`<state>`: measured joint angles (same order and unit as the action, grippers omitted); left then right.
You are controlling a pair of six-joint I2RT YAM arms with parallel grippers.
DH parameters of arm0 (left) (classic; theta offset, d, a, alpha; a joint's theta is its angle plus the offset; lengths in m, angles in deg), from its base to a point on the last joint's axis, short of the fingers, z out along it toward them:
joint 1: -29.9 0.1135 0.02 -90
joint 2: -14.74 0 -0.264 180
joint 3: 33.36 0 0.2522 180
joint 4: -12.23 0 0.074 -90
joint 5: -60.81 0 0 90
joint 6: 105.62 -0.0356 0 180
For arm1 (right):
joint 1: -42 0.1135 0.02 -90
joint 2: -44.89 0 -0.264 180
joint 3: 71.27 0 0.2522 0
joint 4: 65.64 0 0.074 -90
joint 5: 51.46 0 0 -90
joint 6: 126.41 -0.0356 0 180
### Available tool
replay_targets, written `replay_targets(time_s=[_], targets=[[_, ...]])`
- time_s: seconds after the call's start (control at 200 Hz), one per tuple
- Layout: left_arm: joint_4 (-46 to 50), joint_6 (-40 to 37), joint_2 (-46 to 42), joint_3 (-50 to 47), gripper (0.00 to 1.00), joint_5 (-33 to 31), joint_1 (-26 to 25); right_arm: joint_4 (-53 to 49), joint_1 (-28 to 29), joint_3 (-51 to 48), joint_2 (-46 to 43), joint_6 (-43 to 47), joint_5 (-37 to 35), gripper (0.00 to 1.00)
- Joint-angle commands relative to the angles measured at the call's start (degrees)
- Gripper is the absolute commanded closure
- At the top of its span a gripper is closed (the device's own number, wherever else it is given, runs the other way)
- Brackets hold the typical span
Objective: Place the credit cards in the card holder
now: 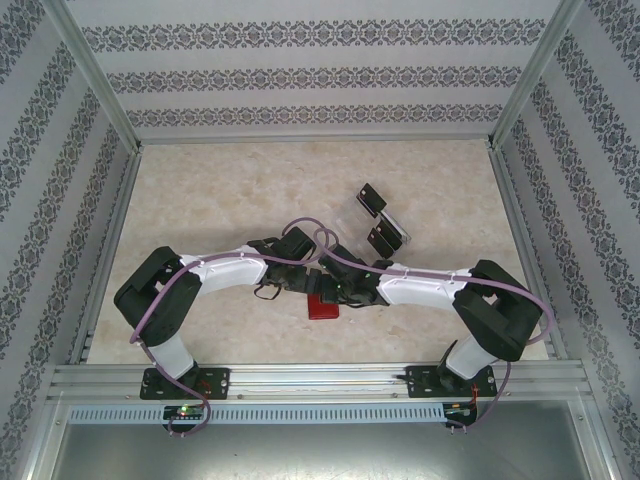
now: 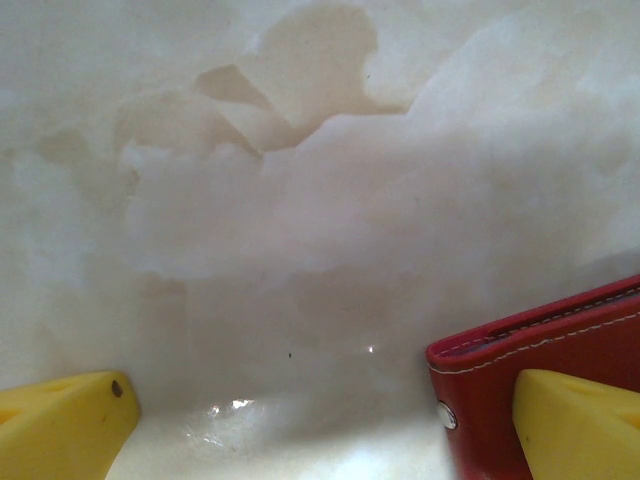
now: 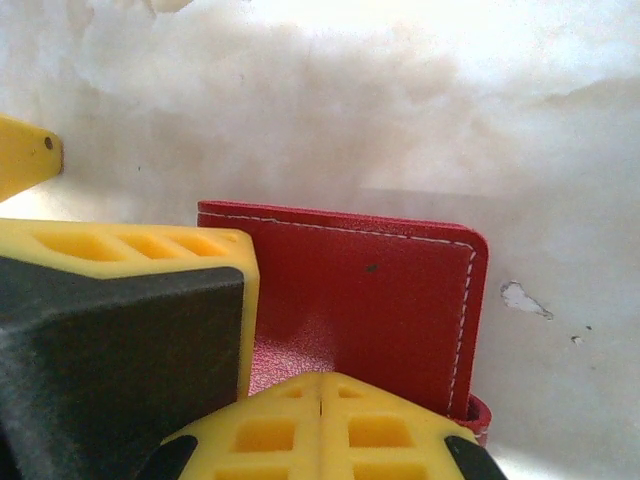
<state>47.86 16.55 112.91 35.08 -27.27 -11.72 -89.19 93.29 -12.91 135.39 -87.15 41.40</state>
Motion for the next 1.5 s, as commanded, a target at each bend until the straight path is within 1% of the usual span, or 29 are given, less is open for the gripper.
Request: replay_targets(time_s=[0.0, 0.3, 0.42, 0.475, 0.525, 0.6, 0.65, 0.739, 0.794, 0.849, 0.899, 0.979, 1.059, 1.144, 1.204, 1.304, 1.369, 1.404, 1.439, 1.499], targets=[[2.5, -1.4, 3.8, -1.3, 0.00, -2.3, 0.1, -0.7, 2.0, -4.1, 3.6, -2.3, 0.3, 1.00], [2.5, -1.3, 3.9, -1.2, 0.00, -2.2, 0.1, 2.0, 4.4, -9.0, 4.7, -6.6, -0.7, 1.00], [2.6, -1.1, 3.9, -1.2, 0.00, -2.4, 0.1, 1.5, 4.4, -8.5, 3.7, -5.9, -1.1, 1.00], [2.7, -1.0, 3.7, -1.0, 0.00, -2.5, 0.0, 0.3, 4.2, -6.9, 2.2, -4.7, -1.7, 0.89], [2.9, -0.9, 3.6, -0.7, 0.00, -2.9, 0.1, -1.2, 3.6, -4.8, 0.6, -3.1, -1.7, 0.75], [3.6, -0.7, 3.5, 0.2, 0.00, -3.6, 0.1, -3.8, 2.3, -0.8, -2.2, 0.0, -1.7, 0.57], [4.0, -0.6, 3.2, 1.0, 0.00, -4.4, 0.2, -5.7, 1.2, 2.0, -4.2, 2.1, -1.8, 0.47], [4.9, -0.2, 2.3, 2.6, 0.00, -5.3, 1.4, -8.4, -1.0, 6.3, -8.1, 5.1, -1.2, 0.38], [5.3, -0.1, 1.2, 3.9, 0.00, -6.0, 2.5, -10.0, -2.1, 7.9, -10.9, 6.6, -1.5, 0.29], [5.8, -0.1, -0.3, 5.4, 0.00, -6.5, 3.8, -11.8, -3.7, 9.0, -13.7, 7.8, -1.5, 0.25], [6.5, -0.2, -2.0, 7.0, 0.00, -7.0, 5.1, -13.8, -5.1, 9.7, -16.4, 8.7, -2.4, 0.20], [7.5, -1.1, -5.3, 9.4, 0.00, -8.0, 7.0, -16.4, -8.4, 10.3, -20.6, 10.4, -3.5, 0.10], [9.0, -2.8, -8.3, 12.1, 0.00, -9.7, 9.0, -19.8, -13.8, 11.8, -23.9, 12.0, -4.5, 0.05], [10.8, -5.5, -11.4, 14.1, 0.00, -11.5, 11.8, -22.1, -19.9, 13.4, -27.1, 13.9, -7.2, 0.02], [11.3, -7.3, -13.6, 14.3, 0.00, -12.6, 14.5, -23.3, -24.8, 14.7, -28.5, 15.3, -8.9, 0.02], [10.1, -9.4, -18.3, 12.0, 0.00, -11.7, 21.2, -24.5, -34.0, 16.3, -28.6, 16.7, -12.2, 0.02], [5.6, -13.0, -22.4, 7.9, 0.00, -11.9, 25.0, -22.9, -40.0, 16.0, -28.5, 17.4, -14.7, 0.02], [1.8, -16.0, -25.4, 4.8, 0.00, -12.7, 26.5, -21.2, -42.5, 15.1, -28.3, 17.6, -17.5, 0.02], [-3.4, -19.4, -28.6, 0.9, 0.00, -14.5, 27.4, -19.1, -44.5, 13.7, -28.5, 17.8, -20.8, 0.02], [-13.7, -25.4, -34.1, -6.6, 0.00, -17.5, 28.5, -11.1, -46.7, 9.3, -29.5, 19.7, -26.4, 0.02]])
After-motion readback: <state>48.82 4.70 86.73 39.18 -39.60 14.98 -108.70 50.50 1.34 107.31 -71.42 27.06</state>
